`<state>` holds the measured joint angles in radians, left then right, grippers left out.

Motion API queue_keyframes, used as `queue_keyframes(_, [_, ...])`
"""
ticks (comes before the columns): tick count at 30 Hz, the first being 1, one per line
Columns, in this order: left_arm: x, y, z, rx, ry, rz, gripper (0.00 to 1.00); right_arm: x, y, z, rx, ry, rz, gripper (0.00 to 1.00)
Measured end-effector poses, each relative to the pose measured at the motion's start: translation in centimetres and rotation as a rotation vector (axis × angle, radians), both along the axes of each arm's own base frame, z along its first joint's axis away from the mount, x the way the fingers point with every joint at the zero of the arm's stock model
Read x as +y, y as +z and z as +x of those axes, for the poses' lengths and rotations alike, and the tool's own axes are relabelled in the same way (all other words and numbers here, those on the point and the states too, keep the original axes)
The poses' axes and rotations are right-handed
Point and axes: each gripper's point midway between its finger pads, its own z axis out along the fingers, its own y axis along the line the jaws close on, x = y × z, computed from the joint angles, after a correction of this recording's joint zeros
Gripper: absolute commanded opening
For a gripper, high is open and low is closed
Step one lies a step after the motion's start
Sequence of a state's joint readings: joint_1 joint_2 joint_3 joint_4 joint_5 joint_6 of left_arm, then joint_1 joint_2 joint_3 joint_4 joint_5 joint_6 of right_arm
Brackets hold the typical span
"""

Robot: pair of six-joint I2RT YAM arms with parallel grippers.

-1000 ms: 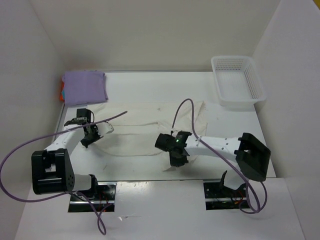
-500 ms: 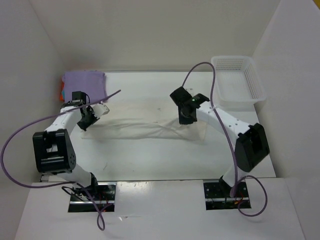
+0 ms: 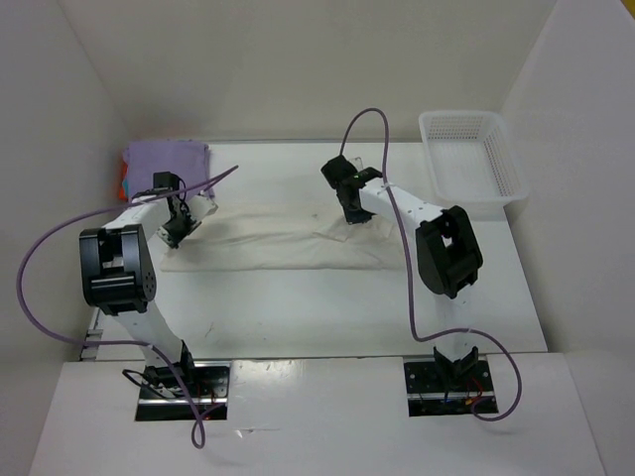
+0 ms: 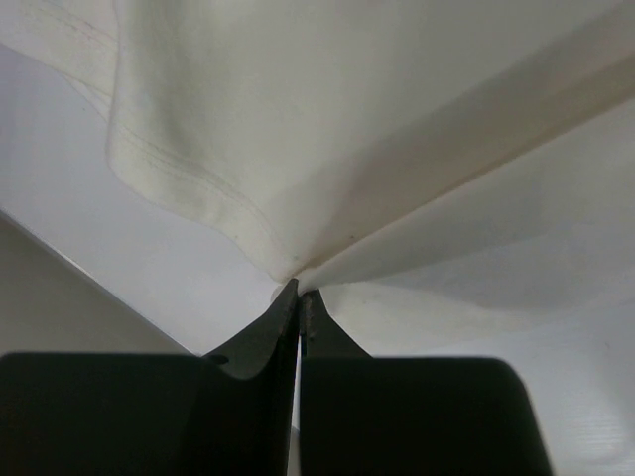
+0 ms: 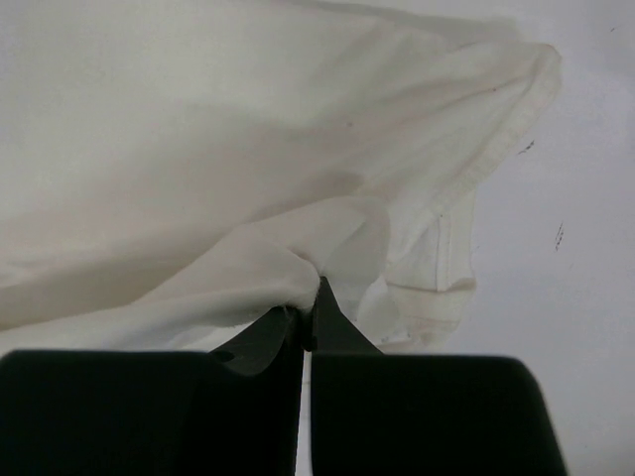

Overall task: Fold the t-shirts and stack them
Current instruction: Fold the other side of the tshirt into a rectangle

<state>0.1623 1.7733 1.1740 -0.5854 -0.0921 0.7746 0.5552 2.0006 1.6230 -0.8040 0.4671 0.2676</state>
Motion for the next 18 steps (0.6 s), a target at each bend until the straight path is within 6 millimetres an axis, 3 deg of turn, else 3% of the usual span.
queue_keyframes(8, [0.4,-1.0,1.5,-0.006,0.034,0.058,0.00,-0.6,-2.1,1.0,0.018,-0.009,-0.077,0.00])
queue_keyframes(9, [0.3,-1.2,1.6,-0.002,0.040,0.062,0.05,-0.6,-2.4,1.1,0.021,-0.012,-0.085,0.00])
queue_keyframes(11, [0.4,-1.4,1.9,-0.002,0.049,0.068,0.08,-0.6,-2.9,1.5,0.023,-0.017,-0.096,0.09])
queue_keyframes(13, [0.5,-1.4,2.3,-0.010,0.066,0.072,0.16,-0.5,-3.2,1.8,0.021,-0.027,-0.098,0.27])
queue_keyframes(18, [0.8,-1.0,3.1,-0.045,0.113,0.107,0.35,-0.8,-3.3,3.1,-0.002,-0.072,-0.091,0.39])
